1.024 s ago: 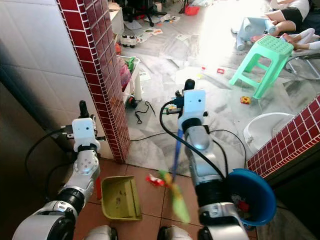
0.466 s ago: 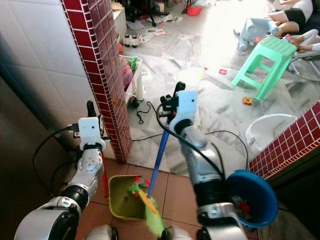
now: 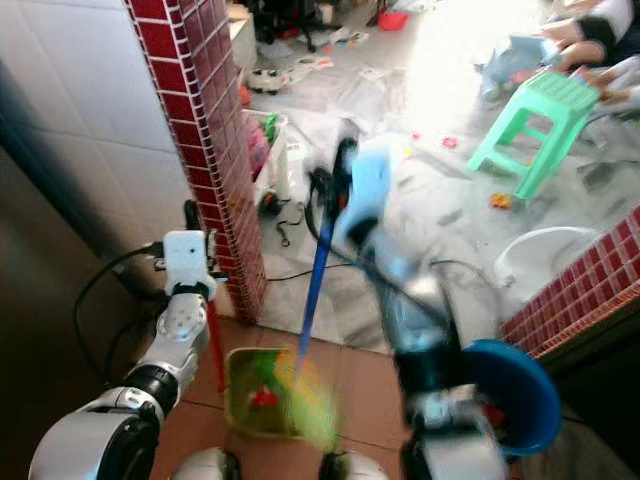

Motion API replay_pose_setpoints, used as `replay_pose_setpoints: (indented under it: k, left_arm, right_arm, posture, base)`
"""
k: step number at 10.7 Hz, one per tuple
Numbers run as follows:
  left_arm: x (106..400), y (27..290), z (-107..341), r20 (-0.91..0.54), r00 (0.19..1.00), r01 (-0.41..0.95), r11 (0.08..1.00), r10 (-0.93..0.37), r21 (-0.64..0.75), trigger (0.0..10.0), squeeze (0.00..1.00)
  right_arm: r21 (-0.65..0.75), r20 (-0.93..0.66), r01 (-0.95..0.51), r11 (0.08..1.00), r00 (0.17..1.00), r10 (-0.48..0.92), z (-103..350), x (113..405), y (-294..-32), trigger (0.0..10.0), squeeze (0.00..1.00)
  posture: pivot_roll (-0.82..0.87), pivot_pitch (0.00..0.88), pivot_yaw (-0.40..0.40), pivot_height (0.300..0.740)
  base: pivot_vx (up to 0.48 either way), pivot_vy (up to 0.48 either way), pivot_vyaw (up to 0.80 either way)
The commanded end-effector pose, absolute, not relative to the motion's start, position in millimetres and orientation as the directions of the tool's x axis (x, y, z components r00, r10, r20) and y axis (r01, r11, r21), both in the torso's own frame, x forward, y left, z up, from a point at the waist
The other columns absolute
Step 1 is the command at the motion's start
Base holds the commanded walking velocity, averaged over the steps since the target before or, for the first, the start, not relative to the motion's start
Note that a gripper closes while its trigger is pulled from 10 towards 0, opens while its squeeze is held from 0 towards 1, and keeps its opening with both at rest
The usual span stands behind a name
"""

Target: Sweep floor

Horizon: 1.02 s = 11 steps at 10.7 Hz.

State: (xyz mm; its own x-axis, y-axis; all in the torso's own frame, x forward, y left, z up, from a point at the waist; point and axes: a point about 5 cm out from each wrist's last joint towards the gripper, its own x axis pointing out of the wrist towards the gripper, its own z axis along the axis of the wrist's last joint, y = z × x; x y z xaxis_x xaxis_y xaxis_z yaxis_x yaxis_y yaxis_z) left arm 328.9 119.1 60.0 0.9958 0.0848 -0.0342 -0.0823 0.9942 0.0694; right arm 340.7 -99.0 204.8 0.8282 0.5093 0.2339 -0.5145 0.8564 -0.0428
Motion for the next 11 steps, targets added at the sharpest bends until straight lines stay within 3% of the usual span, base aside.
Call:
replay_pose_setpoints:
  k: [1, 4, 7, 11]
  left_arm:
    - [322.1, 116.7, 47.2, -0.105, 0.992, -0.070, 0.996, 0.076, 0.060, 10.0, 0.00]
    - [320.6, 122.7, 62.5, -0.008, 0.992, -0.126, 0.992, 0.126, -0.007, 10.0, 0.00]
    - [311.1, 134.9, 79.2, 0.062, 0.989, -0.133, 0.991, 0.132, 0.012, 10.0, 0.00]
    - [303.0, 158.5, 76.7, -0.028, 0.983, -0.177, 0.981, 0.179, 0.082, 10.0, 0.00]
  right_arm:
    - [-0.194, 0.388, -0.484, 0.853, 0.761, 0.520, 245.5, 336.0, -100.6, 10.0, 0.00]
    - [-0.237, 0.393, -0.420, 0.876, 0.783, 0.482, 235.8, 343.6, -111.3, 10.0, 0.00]
    - [-0.213, 0.370, -0.415, 0.885, 0.804, 0.466, 213.1, 344.8, -103.4, 10.0, 0.00]
    - [-0.196, 0.329, -0.477, 0.857, 0.791, 0.516, 185.0, 336.1, -84.9, 10.0, 0.00]
  posture:
    - [-0.12, 0.068, -0.014, 0.740]
    - [-0.07, 0.058, -0.015, 0.740]
    - [-0.01, 0.051, -0.007, 0.740]
    - [-0.01, 0.038, 0.001, 0.740]
  base:
    - [0.000, 0.000, 0.00]
    - [0.000, 0.000, 0.00]
    - [0.000, 0.000, 0.00]
    - [0.000, 0.000, 0.00]
